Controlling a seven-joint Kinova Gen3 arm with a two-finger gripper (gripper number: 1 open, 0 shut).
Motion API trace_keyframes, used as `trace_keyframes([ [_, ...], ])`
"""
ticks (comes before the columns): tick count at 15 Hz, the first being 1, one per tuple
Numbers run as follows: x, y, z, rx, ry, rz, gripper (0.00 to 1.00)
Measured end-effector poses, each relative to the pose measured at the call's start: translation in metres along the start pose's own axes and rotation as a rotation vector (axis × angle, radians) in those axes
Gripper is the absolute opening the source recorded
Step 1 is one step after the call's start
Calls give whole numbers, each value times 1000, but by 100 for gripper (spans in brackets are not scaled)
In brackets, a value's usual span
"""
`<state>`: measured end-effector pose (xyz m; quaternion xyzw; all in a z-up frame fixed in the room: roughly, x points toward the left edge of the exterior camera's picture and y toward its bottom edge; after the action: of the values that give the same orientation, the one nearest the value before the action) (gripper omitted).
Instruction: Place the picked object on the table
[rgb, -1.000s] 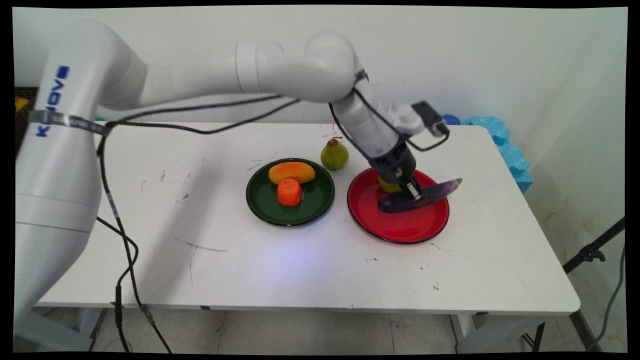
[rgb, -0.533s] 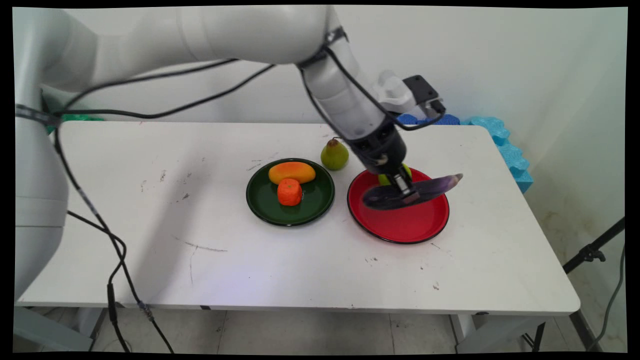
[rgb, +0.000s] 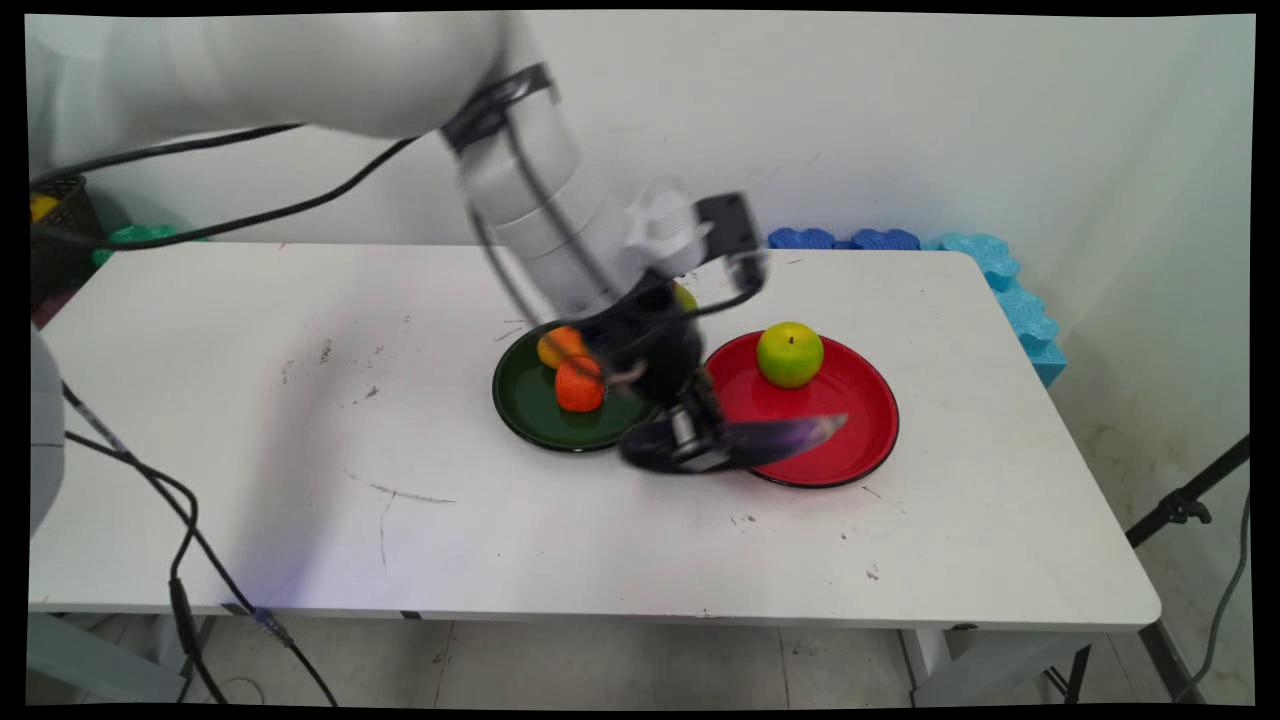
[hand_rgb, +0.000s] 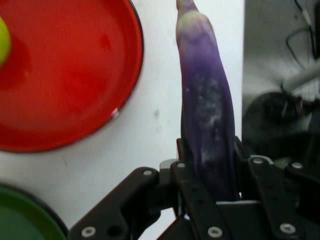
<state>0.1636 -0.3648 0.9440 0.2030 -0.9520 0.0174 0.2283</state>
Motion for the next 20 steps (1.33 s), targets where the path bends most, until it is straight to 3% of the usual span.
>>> trace_keyframes([
  [5,-52,8,18,-20,-37,70,0],
  [9,-76,7,48,-26,-34,73,0],
  [20,-86,-4,106,-28,-10,33,0],
])
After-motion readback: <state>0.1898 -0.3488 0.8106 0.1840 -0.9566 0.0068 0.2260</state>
